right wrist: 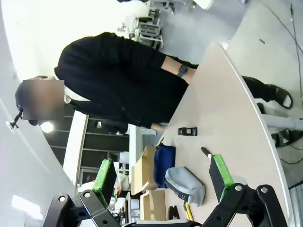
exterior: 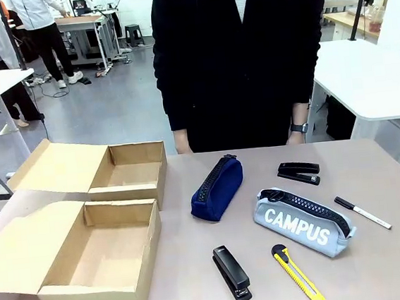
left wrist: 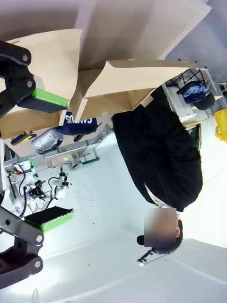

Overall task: Place items inside the box.
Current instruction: Pick up a Pencil pouch or Stapler and place it inside the Mailer Box closest to the robot.

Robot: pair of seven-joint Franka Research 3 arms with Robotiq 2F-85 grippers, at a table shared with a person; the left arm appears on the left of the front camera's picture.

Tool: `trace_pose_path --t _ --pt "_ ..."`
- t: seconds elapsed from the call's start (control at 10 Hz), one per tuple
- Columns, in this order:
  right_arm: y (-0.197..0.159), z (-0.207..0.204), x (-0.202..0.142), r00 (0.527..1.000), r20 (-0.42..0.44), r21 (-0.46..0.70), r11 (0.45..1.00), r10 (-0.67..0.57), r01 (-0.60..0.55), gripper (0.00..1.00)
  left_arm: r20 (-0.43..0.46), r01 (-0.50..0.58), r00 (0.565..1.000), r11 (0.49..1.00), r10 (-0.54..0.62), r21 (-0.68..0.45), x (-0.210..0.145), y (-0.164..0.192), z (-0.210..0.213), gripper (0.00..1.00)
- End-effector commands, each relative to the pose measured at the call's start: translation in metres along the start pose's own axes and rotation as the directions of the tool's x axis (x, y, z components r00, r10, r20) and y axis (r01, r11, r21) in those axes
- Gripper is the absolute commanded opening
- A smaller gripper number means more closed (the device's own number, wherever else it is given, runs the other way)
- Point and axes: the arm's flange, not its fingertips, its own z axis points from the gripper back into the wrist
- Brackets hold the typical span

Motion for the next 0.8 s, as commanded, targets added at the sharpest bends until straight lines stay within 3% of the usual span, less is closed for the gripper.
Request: trace_pose_path --t 0.0,0.4,0.5,0.6,0.7 --pt "0.038 -0.002 -0.005 0.997 -0.036 0.020 0.998 0.061 -0.060 1.00 -0.046 0.104 0.994 0.995 -0.103 0.011 -0.001 -0.028 0.009 1.00" --pt "0.037 -0.008 -0.003 0.998 -0.047 0.010 0.999 0.038 -0.037 1.00 -0.046 0.104 0.994 0.995 -0.103 0.011 -0.001 -0.028 0.009 1.00" --pt "0.052 -0.048 -0.016 0.965 -0.107 -0.051 0.968 0.238 -0.244 1.00 -0.046 0.104 0.994 0.995 -0.103 0.011 -0.001 -0.028 0.009 1.00" --pt "0.066 -0.090 -0.027 0.897 -0.235 -0.030 0.920 0.374 -0.391 1.00 -0.046 0.104 0.994 0.995 -0.103 0.011 -0.001 -0.028 0.009 1.00" --pt "0.077 -0.127 -0.039 0.833 -0.321 -0.011 0.878 0.451 -0.479 1.00 -0.046 0.104 0.994 0.995 -0.103 0.011 -0.001 -0.028 0.009 1.00"
